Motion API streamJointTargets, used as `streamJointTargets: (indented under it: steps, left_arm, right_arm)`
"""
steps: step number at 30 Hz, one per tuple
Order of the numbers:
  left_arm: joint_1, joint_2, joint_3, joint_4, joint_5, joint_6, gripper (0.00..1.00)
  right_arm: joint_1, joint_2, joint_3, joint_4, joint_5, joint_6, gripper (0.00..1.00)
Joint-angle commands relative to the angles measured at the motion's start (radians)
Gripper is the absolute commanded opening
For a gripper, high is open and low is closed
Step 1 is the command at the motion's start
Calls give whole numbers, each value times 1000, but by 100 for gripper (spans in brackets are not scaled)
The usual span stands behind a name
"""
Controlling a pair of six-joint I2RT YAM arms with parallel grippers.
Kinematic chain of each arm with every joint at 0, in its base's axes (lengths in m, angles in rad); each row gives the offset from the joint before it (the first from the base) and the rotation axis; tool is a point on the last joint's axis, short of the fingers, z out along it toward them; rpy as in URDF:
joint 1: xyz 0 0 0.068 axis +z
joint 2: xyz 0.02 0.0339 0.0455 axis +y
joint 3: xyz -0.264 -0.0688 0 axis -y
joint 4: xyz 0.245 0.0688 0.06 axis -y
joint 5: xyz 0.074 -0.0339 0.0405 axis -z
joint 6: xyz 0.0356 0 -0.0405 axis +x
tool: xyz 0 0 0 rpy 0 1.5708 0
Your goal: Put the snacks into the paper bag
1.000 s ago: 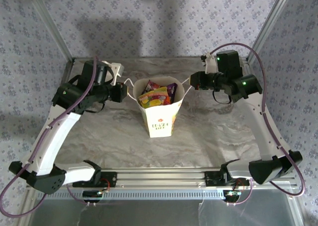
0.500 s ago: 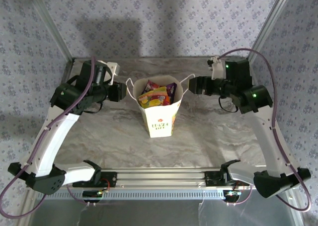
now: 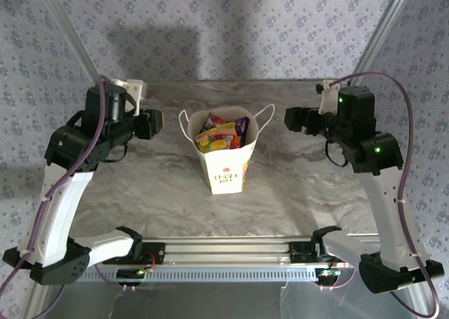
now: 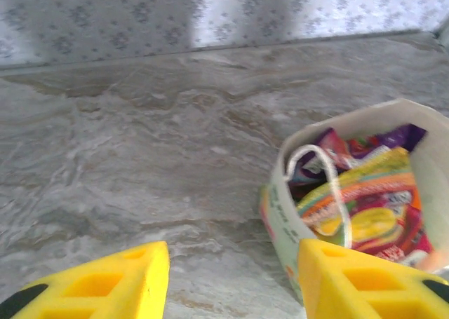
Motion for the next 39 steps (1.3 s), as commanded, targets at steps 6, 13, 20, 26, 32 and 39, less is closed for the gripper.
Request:
streamJointTargets:
  steps: [6, 13, 20, 26, 32, 39]
  left_arm:
    - [291, -3, -256, 174, 46, 28, 52]
    - [337, 15, -529, 442, -80, 124, 54]
    - [397, 118, -742, 675, -175, 152, 56]
    - [445, 225, -810, 820, -181, 144, 56]
    - [487, 312, -848, 987, -98, 131, 56]
    - [489, 369, -973, 1281, -44, 152, 57]
  right_arm:
    - [-101, -22, -215, 134, 213, -98, 84]
    - [-229, -101, -526, 405, 243, -91, 85]
    - [-302, -56, -764, 670, 356, 38, 86]
    - [-325, 87, -835, 830, 429, 154, 85]
    - [-340, 214, -925, 1110, 428, 90, 85]
    - [-341, 284, -1002, 1346, 351, -82, 85]
